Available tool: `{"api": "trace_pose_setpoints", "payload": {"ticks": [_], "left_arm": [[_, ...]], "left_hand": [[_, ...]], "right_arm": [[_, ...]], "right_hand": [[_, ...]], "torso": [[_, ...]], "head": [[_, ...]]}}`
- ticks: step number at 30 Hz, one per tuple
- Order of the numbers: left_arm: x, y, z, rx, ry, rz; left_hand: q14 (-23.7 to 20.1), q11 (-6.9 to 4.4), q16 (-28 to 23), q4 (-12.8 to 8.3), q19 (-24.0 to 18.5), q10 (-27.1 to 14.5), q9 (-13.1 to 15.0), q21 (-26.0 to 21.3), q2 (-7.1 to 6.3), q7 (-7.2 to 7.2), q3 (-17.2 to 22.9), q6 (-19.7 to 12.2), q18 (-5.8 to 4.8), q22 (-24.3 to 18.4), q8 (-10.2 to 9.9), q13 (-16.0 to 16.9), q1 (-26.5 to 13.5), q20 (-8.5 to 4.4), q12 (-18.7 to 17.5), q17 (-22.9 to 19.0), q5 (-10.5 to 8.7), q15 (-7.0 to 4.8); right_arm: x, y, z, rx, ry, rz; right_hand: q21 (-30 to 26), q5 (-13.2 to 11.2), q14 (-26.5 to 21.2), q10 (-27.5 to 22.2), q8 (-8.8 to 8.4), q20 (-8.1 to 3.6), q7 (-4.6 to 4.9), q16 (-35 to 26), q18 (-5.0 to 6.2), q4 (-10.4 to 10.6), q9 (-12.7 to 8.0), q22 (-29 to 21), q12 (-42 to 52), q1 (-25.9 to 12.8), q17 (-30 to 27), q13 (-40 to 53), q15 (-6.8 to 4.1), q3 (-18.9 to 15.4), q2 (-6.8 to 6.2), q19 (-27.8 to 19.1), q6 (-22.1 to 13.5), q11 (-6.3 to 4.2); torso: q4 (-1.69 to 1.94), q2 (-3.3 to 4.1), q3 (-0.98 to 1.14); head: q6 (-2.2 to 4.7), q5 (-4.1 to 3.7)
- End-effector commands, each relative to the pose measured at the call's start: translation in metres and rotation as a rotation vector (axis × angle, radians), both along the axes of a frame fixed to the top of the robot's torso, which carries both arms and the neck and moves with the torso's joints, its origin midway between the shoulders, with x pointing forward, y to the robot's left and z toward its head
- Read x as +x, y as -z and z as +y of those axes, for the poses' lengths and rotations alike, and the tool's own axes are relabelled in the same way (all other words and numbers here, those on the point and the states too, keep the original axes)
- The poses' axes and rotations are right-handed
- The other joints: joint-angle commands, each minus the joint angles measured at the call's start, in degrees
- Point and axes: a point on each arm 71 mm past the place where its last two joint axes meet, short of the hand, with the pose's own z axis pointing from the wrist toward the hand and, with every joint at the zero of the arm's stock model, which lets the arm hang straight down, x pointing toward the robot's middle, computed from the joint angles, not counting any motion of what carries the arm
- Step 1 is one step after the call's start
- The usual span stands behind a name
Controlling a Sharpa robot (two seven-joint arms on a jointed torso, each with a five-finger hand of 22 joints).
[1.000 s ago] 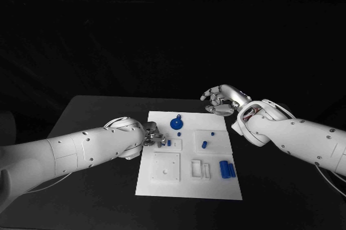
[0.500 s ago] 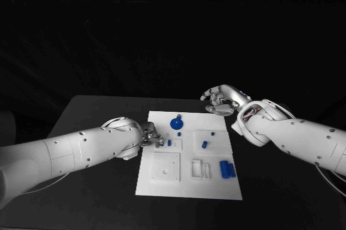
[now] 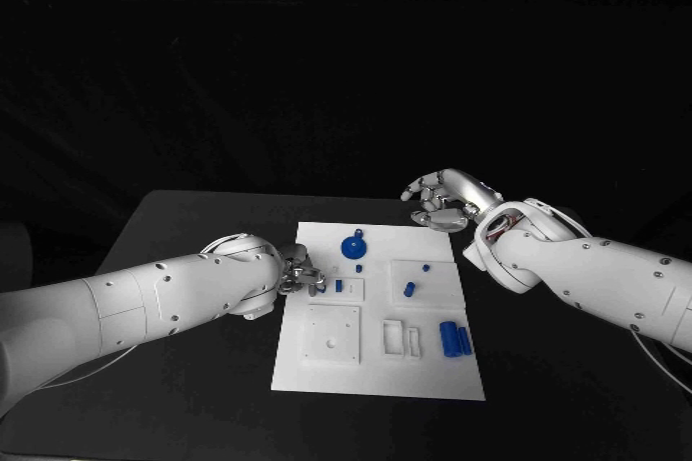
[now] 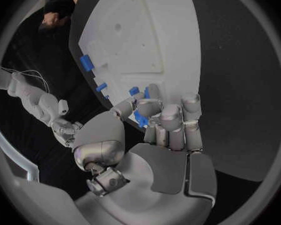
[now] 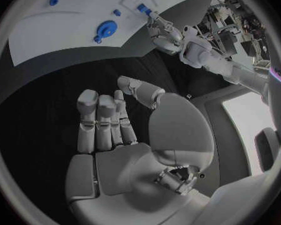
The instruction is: Assemble the parts on the task board
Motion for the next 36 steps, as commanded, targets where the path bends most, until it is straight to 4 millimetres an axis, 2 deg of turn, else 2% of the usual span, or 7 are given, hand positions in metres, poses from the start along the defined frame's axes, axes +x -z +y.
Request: {"api": "trace_pose_setpoints", "payload": {"ticks": [1, 13, 27, 36], "left_arm": [[-0.0024, 0.0049, -0.0001, 0.013, -0.003, 0.022], [-0.0001, 0.0019, 0.0004, 0.005, -0.026, -0.029], [-0.0002, 0.0024, 0.0024, 0.02, -0.028, -0.024], [-0.0018, 0.0029, -0.0016, 0.014, -0.016, -0.012]], "left_hand": [[0.0, -0.22, 0.1, -0.9, 0.4, -0.5, 0.1, 0.2, 1.56, -3.85, 0.6, 12.0, 0.25, 0.6, 0.3, 0.1, 2.0, -6.16, 0.4, 0.1, 0.71, 0.09], [0.0, -0.23, 0.0, -0.7, 0.4, -0.5, 0.1, 0.2, 1.81, -3.85, 0.5, 12.0, 0.25, 0.6, 0.3, 0.1, 1.9, -6.16, 0.4, 0.1, 0.66, 0.1], [0.1, -0.26, 0.0, -0.7, 0.5, -0.5, 0.1, 0.2, 1.86, -3.86, 0.5, 12.0, 0.27, 0.6, 0.3, 0.1, 1.9, -6.18, 0.4, 0.1, 0.66, 0.09], [0.1, -0.28, -0.1, -0.8, 0.5, -0.5, 0.1, 0.2, 1.83, -3.87, 0.5, 12.0, 0.29, 0.6, 0.4, 0.1, 2.0, -6.19, 0.4, 0.2, 0.7, 0.09]], "right_arm": [[-0.0004, 0.0, 0.0017, -0.006, -0.013, 0.003], [-0.0004, 0.0, 0.0015, -0.006, -0.013, 0.003], [-0.0003, 0.0001, 0.0017, -0.006, -0.014, 0.004], [-0.0003, 0.0002, 0.0019, -0.006, -0.014, 0.004]], "right_hand": [[-0.3, 0.2, 0.0, -0.1, 0.03, -0.26, 0.62, 0.1, 4.35, -0.3, -0.1, 0.9, 0.3, -0.2, -0.1, -0.1, 0.26, -0.1, 0.49, 0.2, 0.4, 0.37], [-0.3, 0.3, 0.0, -0.1, 0.06, -0.26, 0.61, 0.1, 4.35, -0.3, -0.1, 0.9, 0.3, -0.2, -0.1, -0.1, 0.25, -0.2, 0.5, 0.2, 0.4, 0.36], [-0.3, 0.4, 0.0, -0.1, 0.09, -0.26, 0.59, 0.1, 4.35, -0.3, -0.1, 0.9, 0.3, -0.3, -0.1, -0.1, 0.23, -0.2, 0.51, 0.2, 0.5, 0.34], [-0.3, 0.4, 0.0, -0.1, 0.11, -0.25, 0.58, 0.1, 4.35, -0.3, -0.1, 0.9, 0.3, -0.3, -0.1, -0.1, 0.22, -0.3, 0.51, 0.2, 0.5, 0.33]], "torso": [[-0.02, 0.01, 0.01], [-0.04, 0.01, 0.1], [-0.02, 0.0, 0.01], [-0.01, 0.01, 0.03]], "head": [[0.04, 0.0], [0.11, 0.03], [0.04, -0.02], [0.03, -0.03]]}}
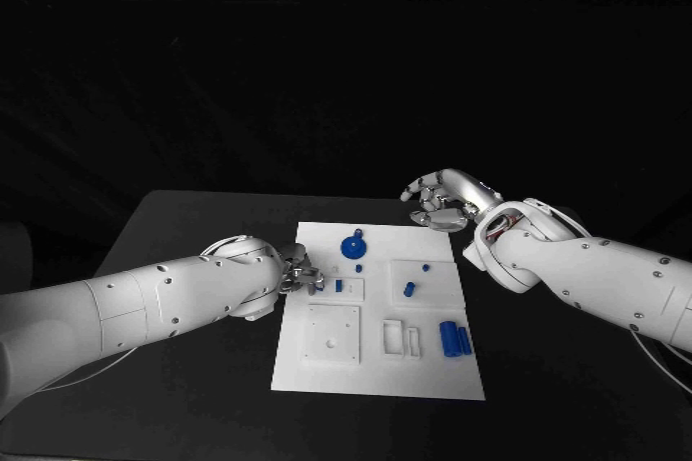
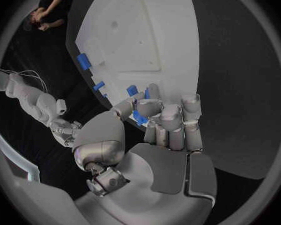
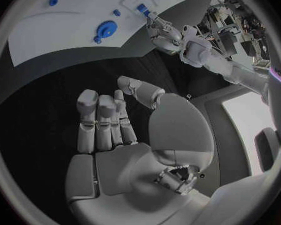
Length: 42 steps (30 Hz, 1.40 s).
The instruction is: Assemble the parts on the task board
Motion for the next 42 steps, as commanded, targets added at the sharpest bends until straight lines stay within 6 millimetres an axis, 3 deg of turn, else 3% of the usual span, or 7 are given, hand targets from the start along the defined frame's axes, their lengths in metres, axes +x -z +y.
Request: {"api": "trace_pose_setpoints", "payload": {"ticks": [1, 6, 9, 14, 20, 30, 42], "left_arm": [[-0.0017, 0.0017, -0.0024, 0.004, 0.006, 0.016], [-0.0017, 0.0019, -0.0042, -0.018, 0.001, 0.025], [-0.0018, 0.0019, -0.0053, -0.019, 0.004, 0.026], [-0.0018, 0.002, -0.0069, -0.019, 0.009, 0.029], [-0.0017, 0.0019, -0.0075, -0.016, 0.013, 0.028], [-0.0011, 0.0019, -0.008, 0.011, 0.025, 0.02], [-0.0002, 0.0019, -0.0074, 0.021, 0.028, 0.016]], "left_hand": [[0.0, -0.29, -0.1, -0.5, 0.5, -0.5, 0.1, 0.2, 1.83, -3.92, 0.8, 11.9, 0.3, 0.6, 0.1, 0.1, 1.9, -6.19, 0.2, 0.1, 0.39, -0.24], [0.2, -0.1, -0.4, -0.8, 0.6, -0.5, 0.2, 0.3, 2.51, -3.85, -2.3, 11.8, 0.24, 0.6, 0.4, 0.2, 0.2, -6.12, 0.4, 0.3, 2.5, -0.2], [0.2, -0.12, -0.6, 0.6, 0.5, -0.6, 0.1, 0.1, 1.89, -3.91, -4.6, 11.8, 0.31, 0.5, 0.6, 0.3, -0.9, -6.11, 0.4, 0.5, -3.45, -0.19], [0.2, -0.2, -0.8, 1.4, 0.2, -0.7, -0.1, 0.0, 1.5, -3.98, -8.0, 11.7, 0.47, 0.5, 0.8, 0.5, -2.1, -6.15, 0.6, 0.9, -7.8, -0.18], [0.2, -0.25, -0.8, 1.4, 0.1, -0.7, -0.1, 0.0, 2.03, -4.03, -8.0, 11.8, 0.56, 0.6, 0.8, 0.5, -1.6, -6.2, 0.6, 1.0, -9.21, -0.18], [0.2, -0.21, -1.0, -1.7, 0.0, -0.8, -0.4, 0.1, 3.71, -4.01, -7.7, 11.8, 0.53, 0.7, 1.2, 0.8, 2.6, -6.03, 0.8, 1.6, -1.51, 0.04], [0.2, -0.2, -1.1, -2.4, 0.0, -0.8, -0.5, 0.1, 3.77, -4.0, -7.7, 11.8, 0.55, 0.7, 1.2, 0.8, 3.5, -6.01, 0.8, 1.7, -0.52, 0.1]], "right_arm": [[-0.0004, 0.0001, 0.0018, -0.006, -0.013, 0.003], [-0.0005, 0.0, 0.0018, -0.006, -0.014, 0.003], [-0.0005, 0.0001, 0.002, -0.006, -0.014, 0.003], [-0.0006, 0.0, 0.0023, -0.006, -0.015, 0.004], [-0.0007, 0.0, 0.0023, -0.006, -0.015, 0.004], [-0.001, -0.0001, 0.0019, -0.006, -0.015, 0.004], [-0.0013, -0.0002, 0.0025, -0.005, -0.018, 0.004]], "right_hand": [[-0.3, 0.4, 0.0, -0.1, 0.11, -0.23, 0.58, 0.1, 4.34, -0.1, -0.1, 1.0, 0.4, -0.1, -0.1, -0.1, 0.22, -0.1, 0.28, 0.0, 0.2, 0.33], [-0.3, 0.4, 0.0, -0.1, 0.11, -0.22, 0.58, 0.1, 4.34, -0.1, -0.1, 1.0, 0.4, -0.1, -0.1, -0.1, 0.22, -0.1, 0.29, 0.0, 0.2, 0.33], [-0.3, 0.4, 0.0, -0.1, 0.11, -0.22, 0.57, 0.1, 4.34, -0.1, -0.1, 1.0, 0.4, -0.1, -0.1, -0.1, 0.22, -0.2, 0.29, 0.0, 0.2, 0.33], [-0.3, 0.5, 0.0, -0.1, 0.11, -0.22, 0.57, 0.1, 4.34, -0.1, -0.1, 1.0, 0.4, -0.2, -0.1, -0.1, 0.22, -0.2, 0.28, 0.0, 0.2, 0.33], [-0.3, 0.5, 0.0, -0.1, 0.11, -0.22, 0.57, 0.1, 4.34, -0.1, -0.1, 1.0, 0.4, -0.2, -0.1, -0.1, 0.22, -0.2, 0.28, 0.0, 0.2, 0.33], [-0.3, 0.5, 0.0, -0.1, 0.12, -0.22, 0.57, 0.1, 4.34, -0.1, -0.1, 1.0, 0.4, -0.2, -0.1, -0.1, 0.21, -0.2, 0.28, 0.0, 0.2, 0.33], [-0.3, 0.7, 0.0, -0.1, 0.12, -0.2, 0.57, 0.1, 4.34, 0.0, -0.1, 1.0, 0.4, -0.4, -0.1, -0.1, 0.21, -0.3, 0.29, 0.0, 0.2, 0.32]], "torso": [[-0.01, 0.0, 0.0], [-0.01, 0.01, 0.04], [-0.04, 0.01, 0.06], [-0.07, 0.0, 0.08], [-0.08, -0.01, 0.1], [-0.06, 0.01, 0.09], [-0.02, 0.0, -0.02]], "head": [[0.04, -0.01], [0.04, 0.07], [0.1, 0.17], [0.08, 0.19], [0.08, 0.16], [0.09, 0.16], [0.17, 0.09]]}}
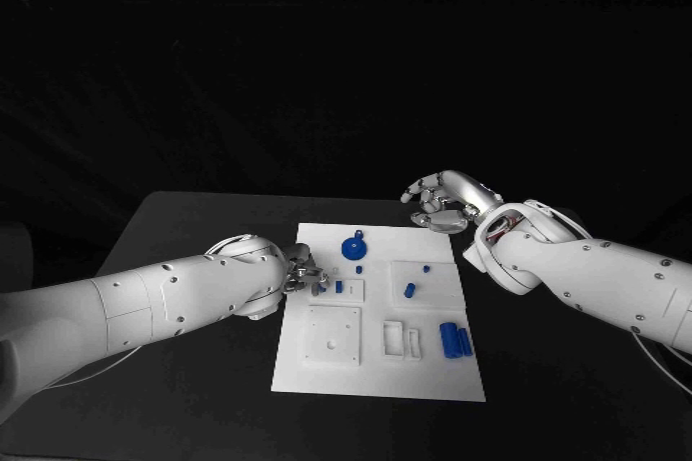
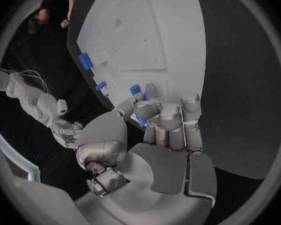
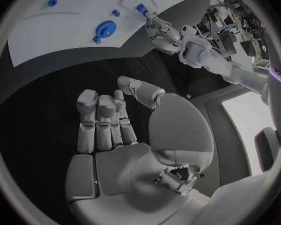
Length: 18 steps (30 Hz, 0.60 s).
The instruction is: Assemble the parts on the task board
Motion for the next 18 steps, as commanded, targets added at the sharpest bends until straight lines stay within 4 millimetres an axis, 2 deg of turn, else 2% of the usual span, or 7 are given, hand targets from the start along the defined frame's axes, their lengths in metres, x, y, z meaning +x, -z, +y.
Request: {"api": "trace_pose_setpoints", "payload": {"ticks": [1, 5, 18], "left_arm": [[-0.0016, 0.0037, -0.0009, 0.027, 0.017, 0.01], [-0.0015, 0.0038, -0.0001, 0.03, 0.016, 0.011], [-0.0016, 0.0045, 0.0027, 0.039, 0.011, 0.02]], "left_hand": [[0.2, -0.38, -0.4, -1.5, -0.4, -0.7, -0.1, 0.1, 1.52, -2.91, 1.0, 9.9, 0.54, 0.7, 0.1, 0.1, 2.2, -6.01, 0.3, 0.1, 0.59, -0.03], [0.3, -0.39, -0.4, -1.9, -0.3, -0.6, -0.2, 0.2, 1.67, -2.94, 0.7, 10.1, 0.47, 0.6, 0.2, 0.2, 2.5, -5.92, 0.4, 0.3, 3.65, 0.13], [0.5, -0.46, -0.5, -2.2, -0.3, -0.6, -0.3, 0.1, 1.87, -3.03, 0.6, 10.3, 0.46, 0.6, 0.4, 0.4, 2.7, -5.87, 0.6, 0.5, 5.5, 0.3]], "right_arm": [[-0.0006, 0.0, 0.0018, -0.006, -0.014, 0.003], [-0.0005, 0.0, 0.0018, -0.006, -0.014, 0.003], [-0.0004, 0.0001, 0.0021, -0.006, -0.014, 0.002]], "right_hand": [[-0.3, 0.3, 0.0, -0.1, 0.12, -0.22, 0.55, 0.1, 4.35, 0.0, -0.1, 1.0, 0.4, -0.4, -0.1, -0.1, 0.21, -0.3, 0.29, 0.0, 0.2, 0.32], [-0.3, 0.3, 0.0, -0.1, 0.13, -0.22, 0.55, 0.1, 4.35, 0.1, -0.1, 1.0, 0.4, -0.4, -0.1, -0.1, 0.21, -0.3, 0.27, 0.0, 0.2, 0.32], [-0.3, 0.5, 0.0, -0.1, 0.13, -0.22, 0.54, 0.1, 4.35, 0.1, -0.1, 1.0, 0.4, -0.4, -0.1, -0.1, 0.2, -0.3, 0.28, 0.0, 0.2, 0.32]], "torso": [[0.02, 0.0, -0.06], [0.03, 0.0, -0.06], [0.01, 0.0, -0.05]], "head": [[0.0, -0.04], [-0.02, 0.01], [-0.04, 0.02]]}}
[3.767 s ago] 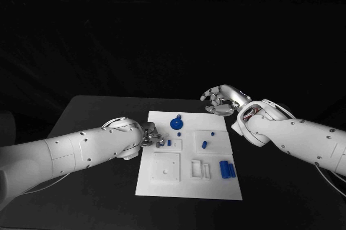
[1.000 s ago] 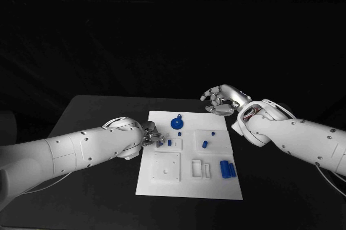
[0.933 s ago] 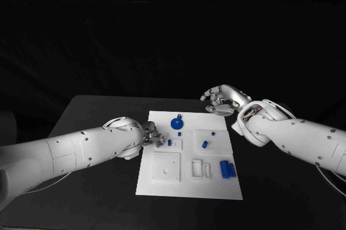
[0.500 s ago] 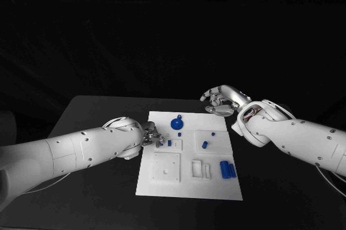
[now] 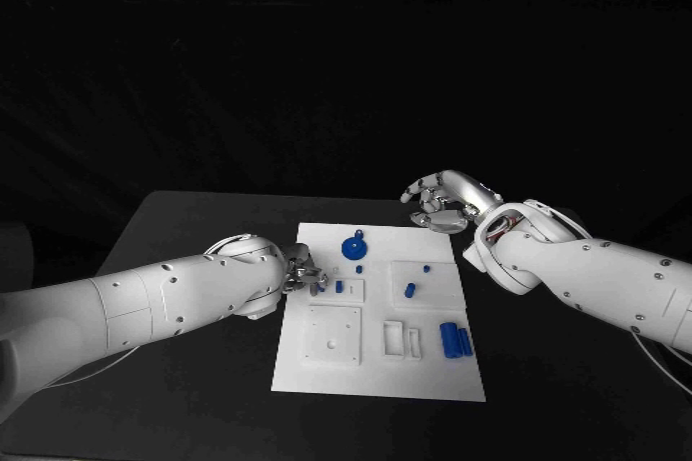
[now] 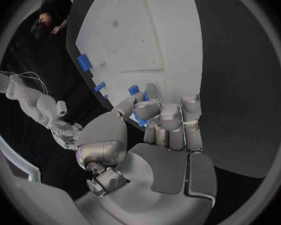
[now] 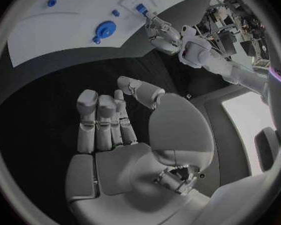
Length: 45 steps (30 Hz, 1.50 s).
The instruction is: Assemble the parts on the task board
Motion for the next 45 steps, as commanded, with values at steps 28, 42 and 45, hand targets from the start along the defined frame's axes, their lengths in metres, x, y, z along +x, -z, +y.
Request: {"api": "trace_pose_setpoints", "payload": {"ticks": [28, 42, 45], "left_arm": [[-0.0031, 0.0061, -0.0017, 0.015, 0.013, 0.057], [-0.0003, 0.0075, -0.0043, 0.013, 0.01, 0.079], [0.0009, 0.0073, -0.0031, 0.012, 0.004, 0.074]], "left_hand": [[0.3, -0.48, -0.3, -1.7, -0.3, -0.6, -0.1, 0.1, 2.21, -3.08, 1.2, 10.3, 0.47, 0.6, 0.4, 0.2, 2.5, -5.85, 0.3, 0.1, 0.63, 0.15], [0.3, -0.28, -1.2, 1.1, -0.4, -0.7, -0.4, -0.4, 0.19, -2.92, 0.0, 9.9, 0.46, 0.4, 0.5, 0.0, 0.9, -5.7, -0.1, 0.2, -5.05, 0.17], [0.2, -0.27, -1.2, 1.3, -0.4, -0.7, -0.4, -0.4, -0.09, -2.9, -0.1, 9.8, 0.48, 0.4, 0.5, 0.0, 0.8, -5.71, -0.1, 0.2, -5.13, 0.16]], "right_arm": [[0.0, 0.0003, 0.0026, -0.006, -0.016, 0.003], [0.0001, 0.0003, 0.0023, -0.006, -0.015, 0.002], [0.0, 0.0002, 0.0026, -0.005, -0.015, 0.002]], "right_hand": [[-0.3, 0.4, 0.0, -0.1, 0.15, -0.23, 0.62, 0.1, 4.35, 0.0, -0.1, 1.0, 0.4, -0.4, -0.1, -0.1, 0.19, -0.4, 0.29, 0.0, 0.1, 0.31], [-0.3, 0.4, 0.0, -0.1, 0.13, -0.23, 0.63, 0.1, 4.35, 0.1, -0.1, 1.0, 0.4, -0.5, -0.1, -0.1, 0.2, -0.4, 0.28, 0.0, 0.1, 0.31], [-0.3, 0.4, 0.0, -0.1, 0.13, -0.23, 0.63, 0.1, 4.35, 0.1, -0.1, 1.0, 0.4, -0.5, -0.1, -0.1, 0.2, -0.4, 0.28, 0.0, 0.0, 0.31]], "torso": [[0.01, 0.01, 0.03], [-0.12, 0.02, 0.08], [-0.07, 0.0, 0.09]], "head": [[-0.13, 0.01], [-0.21, 0.02], [-0.2, 0.02]]}}
